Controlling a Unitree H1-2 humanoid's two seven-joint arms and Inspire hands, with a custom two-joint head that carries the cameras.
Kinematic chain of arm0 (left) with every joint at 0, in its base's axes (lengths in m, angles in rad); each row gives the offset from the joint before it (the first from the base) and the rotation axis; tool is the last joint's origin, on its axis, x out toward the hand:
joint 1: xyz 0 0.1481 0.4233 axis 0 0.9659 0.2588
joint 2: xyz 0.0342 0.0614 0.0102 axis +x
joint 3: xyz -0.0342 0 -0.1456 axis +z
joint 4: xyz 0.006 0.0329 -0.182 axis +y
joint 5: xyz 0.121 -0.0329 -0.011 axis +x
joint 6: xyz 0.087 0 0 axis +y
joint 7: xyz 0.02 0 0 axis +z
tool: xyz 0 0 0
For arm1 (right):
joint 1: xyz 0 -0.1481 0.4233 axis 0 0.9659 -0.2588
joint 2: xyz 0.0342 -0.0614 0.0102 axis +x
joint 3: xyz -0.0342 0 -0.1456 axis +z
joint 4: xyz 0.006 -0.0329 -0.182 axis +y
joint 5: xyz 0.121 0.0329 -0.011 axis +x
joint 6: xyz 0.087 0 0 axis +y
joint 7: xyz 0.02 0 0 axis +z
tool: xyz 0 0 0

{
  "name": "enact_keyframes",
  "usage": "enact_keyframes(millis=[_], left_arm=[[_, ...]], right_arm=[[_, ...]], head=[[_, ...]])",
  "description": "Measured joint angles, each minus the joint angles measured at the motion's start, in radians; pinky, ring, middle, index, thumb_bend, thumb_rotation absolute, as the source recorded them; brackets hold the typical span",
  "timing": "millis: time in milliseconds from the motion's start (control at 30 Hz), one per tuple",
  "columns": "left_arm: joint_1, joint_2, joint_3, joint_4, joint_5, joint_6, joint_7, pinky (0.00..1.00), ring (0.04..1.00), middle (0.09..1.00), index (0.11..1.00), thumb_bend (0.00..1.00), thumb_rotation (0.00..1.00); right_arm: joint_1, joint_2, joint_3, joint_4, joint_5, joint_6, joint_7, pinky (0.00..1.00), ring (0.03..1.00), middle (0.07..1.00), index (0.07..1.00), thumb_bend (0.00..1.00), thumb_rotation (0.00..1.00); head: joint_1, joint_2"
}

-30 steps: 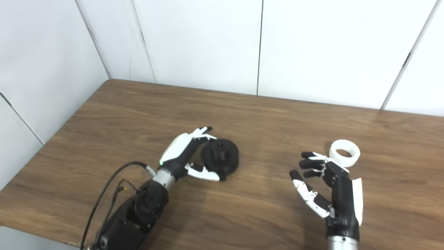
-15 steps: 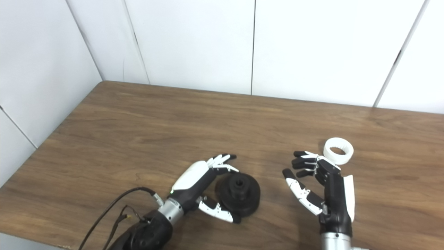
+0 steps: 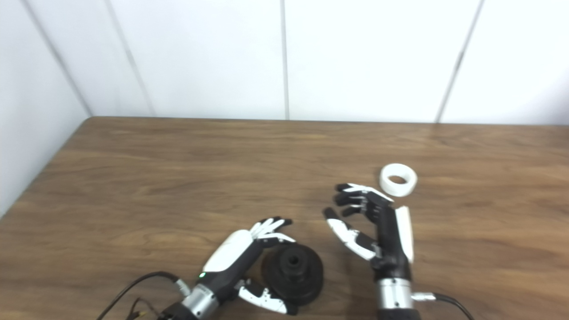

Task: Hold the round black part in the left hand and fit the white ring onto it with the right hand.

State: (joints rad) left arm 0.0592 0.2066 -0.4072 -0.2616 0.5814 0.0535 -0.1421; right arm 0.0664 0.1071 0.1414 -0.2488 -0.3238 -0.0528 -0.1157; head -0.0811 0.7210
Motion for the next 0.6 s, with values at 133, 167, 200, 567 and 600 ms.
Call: enact_keyframes(millis=[133, 167, 200, 567, 600], left_arm=[[0.003, 0.017, 0.018, -0.003, -0.015, -0.028, -0.022, 1.00, 1.000, 0.962, 0.625, 0.90, 0.28], [0.004, 0.022, 0.021, -0.003, -0.018, -0.033, -0.026, 1.00, 1.000, 0.962, 0.625, 0.89, 0.27], [0.007, 0.030, 0.029, -0.003, -0.035, -0.043, -0.029, 1.00, 1.000, 0.963, 0.626, 0.88, 0.27], [0.022, 0.079, 0.086, 0.006, -0.089, -0.133, -0.052, 0.94, 1.000, 0.954, 0.615, 0.89, 0.25], [0.021, 0.079, 0.091, 0.006, -0.090, -0.138, -0.053, 0.92, 1.000, 0.953, 0.616, 0.89, 0.25]], right_arm=[[0.000, 0.019, 0.037, 0.001, -0.047, 0.004, -0.027, 0.44, 0.536, 0.648, 0.498, 0.50, 0.15], [0.000, 0.019, 0.043, 0.002, -0.054, 0.004, -0.032, 0.43, 0.535, 0.649, 0.497, 0.50, 0.15], [0.000, 0.021, 0.051, 0.005, -0.061, 0.004, -0.041, 0.44, 0.537, 0.650, 0.497, 0.50, 0.15], [-0.005, 0.025, 0.087, 0.043, -0.090, 0.004, -0.116, 0.42, 0.533, 0.651, 0.498, 0.50, 0.15], [-0.005, 0.025, 0.088, 0.043, -0.090, 0.005, -0.119, 0.43, 0.545, 0.655, 0.498, 0.50, 0.15]], head=[[-0.132, -0.029], [-0.190, -0.044], [-0.219, -0.052], [-0.322, -0.089], [-0.322, -0.091]])
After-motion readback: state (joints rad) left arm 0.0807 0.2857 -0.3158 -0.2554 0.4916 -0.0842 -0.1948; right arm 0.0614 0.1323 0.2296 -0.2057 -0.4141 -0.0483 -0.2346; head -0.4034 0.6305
